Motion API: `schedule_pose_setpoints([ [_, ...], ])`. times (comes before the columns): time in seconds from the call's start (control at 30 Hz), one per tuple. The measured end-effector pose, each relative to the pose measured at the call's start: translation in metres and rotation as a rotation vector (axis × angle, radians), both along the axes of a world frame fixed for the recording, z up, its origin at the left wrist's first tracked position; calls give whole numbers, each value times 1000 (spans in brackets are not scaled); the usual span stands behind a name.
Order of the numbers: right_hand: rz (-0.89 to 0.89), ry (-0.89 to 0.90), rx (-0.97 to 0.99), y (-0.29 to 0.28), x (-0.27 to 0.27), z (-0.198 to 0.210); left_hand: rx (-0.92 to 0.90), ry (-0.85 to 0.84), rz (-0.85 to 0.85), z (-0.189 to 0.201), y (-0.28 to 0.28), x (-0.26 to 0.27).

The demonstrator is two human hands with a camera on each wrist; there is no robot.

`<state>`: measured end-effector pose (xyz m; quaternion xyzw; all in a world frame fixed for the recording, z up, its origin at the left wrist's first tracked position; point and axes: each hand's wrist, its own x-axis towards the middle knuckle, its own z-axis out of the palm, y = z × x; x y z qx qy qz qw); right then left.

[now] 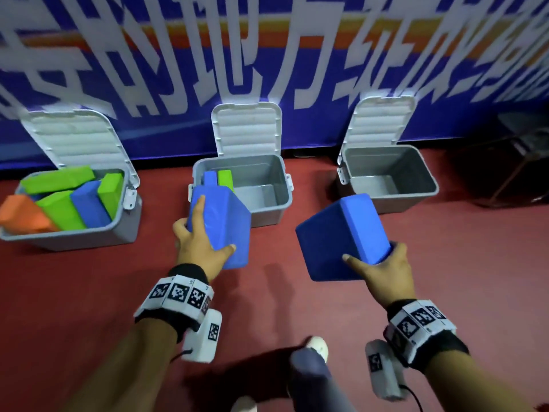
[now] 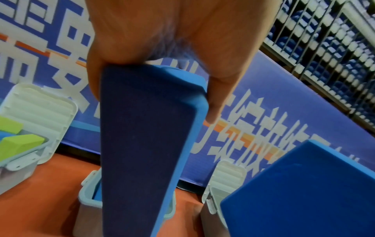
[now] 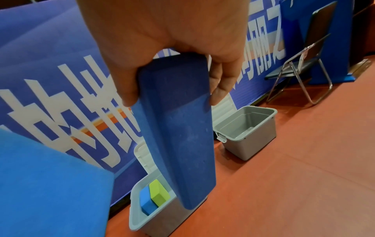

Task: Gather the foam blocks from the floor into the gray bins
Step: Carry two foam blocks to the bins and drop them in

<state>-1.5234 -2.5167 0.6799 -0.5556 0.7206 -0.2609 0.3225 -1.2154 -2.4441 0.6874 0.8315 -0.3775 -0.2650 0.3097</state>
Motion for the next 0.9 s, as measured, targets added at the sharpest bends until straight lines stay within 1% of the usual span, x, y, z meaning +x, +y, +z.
schedule_pose_setpoints([
  [0.07,6,-3,16,-39,-2,-8,28,-9,45,-15,-28,-2],
  [0.1,2,-4,24,-49,-3,-11,55,-4,43,-20,-32,-3],
  [0.17,12,-9,47,-88,-6,-21,102,6,66,-30,-59,-9],
  [0.33,50,-38,106,-171,7,-25,110,64,100,-24,-130,-8],
  [0.43,115,-14,103,-214,25,-24,106,57,123,-18,-167,3],
  [0.57,193,28,84,-271,68,-31,145,7,166,-21,-214,36],
  [0.67,231,82,114,-311,111,-45,190,29,158,-39,-252,66],
  [0.73,243,113,170,-335,142,-58,230,68,126,-57,-282,87],
  [0.83,258,163,269,-370,190,-85,279,164,64,-94,-330,118],
  [0.9,257,191,321,-397,220,-108,317,180,27,-122,-363,138],
])
